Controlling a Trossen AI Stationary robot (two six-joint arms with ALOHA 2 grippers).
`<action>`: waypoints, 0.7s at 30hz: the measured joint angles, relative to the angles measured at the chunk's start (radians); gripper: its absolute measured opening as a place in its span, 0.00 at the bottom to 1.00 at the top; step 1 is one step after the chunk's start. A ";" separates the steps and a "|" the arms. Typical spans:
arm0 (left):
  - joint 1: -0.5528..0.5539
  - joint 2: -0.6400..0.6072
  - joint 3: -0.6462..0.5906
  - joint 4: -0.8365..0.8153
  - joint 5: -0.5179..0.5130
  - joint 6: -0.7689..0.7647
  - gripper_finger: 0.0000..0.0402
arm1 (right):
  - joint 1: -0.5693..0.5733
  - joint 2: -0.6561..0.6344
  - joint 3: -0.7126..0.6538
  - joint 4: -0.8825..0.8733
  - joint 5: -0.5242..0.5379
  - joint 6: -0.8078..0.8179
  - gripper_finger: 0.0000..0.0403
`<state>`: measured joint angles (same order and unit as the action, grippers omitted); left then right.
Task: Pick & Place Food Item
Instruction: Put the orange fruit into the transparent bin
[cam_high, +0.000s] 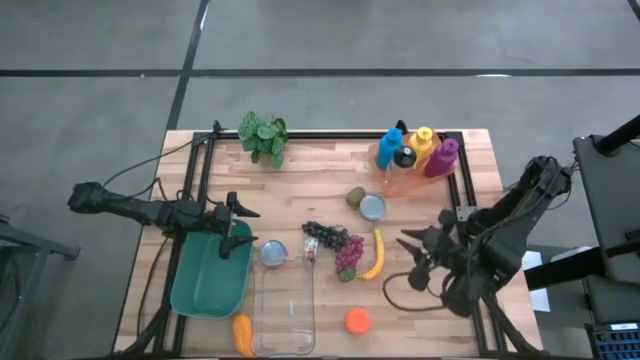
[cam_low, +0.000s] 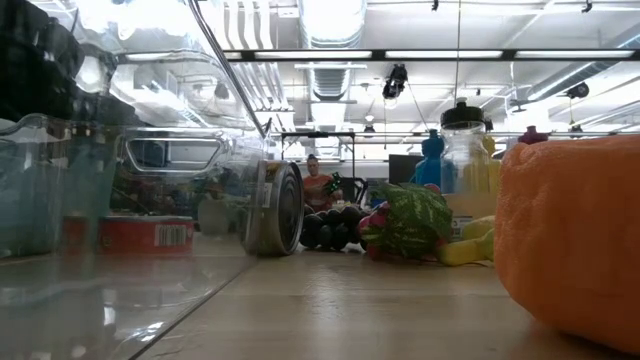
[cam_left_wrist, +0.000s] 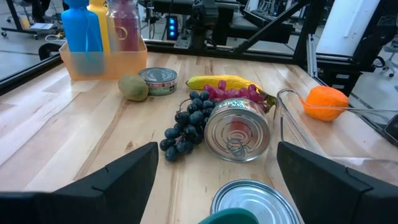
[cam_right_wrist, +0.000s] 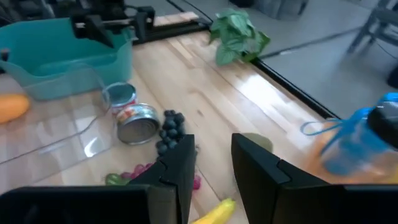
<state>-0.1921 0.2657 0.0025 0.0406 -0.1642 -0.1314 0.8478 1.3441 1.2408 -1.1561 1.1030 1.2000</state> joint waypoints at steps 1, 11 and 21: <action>0.000 0.000 0.000 0.000 0.000 0.000 0.84 | 0.006 0.000 -0.027 0.037 0.015 -0.003 0.25; 0.000 0.000 0.000 0.000 0.000 0.000 0.84 | 0.018 0.000 -0.310 0.598 0.073 -0.327 0.25; 0.000 0.000 0.000 0.000 0.000 0.000 0.84 | 0.018 -0.010 -0.460 1.104 0.032 -0.826 0.25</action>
<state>-0.1923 0.2655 0.0025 0.0408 -0.1646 -0.1314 0.8658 1.3337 0.7811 -0.0524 1.1348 0.3740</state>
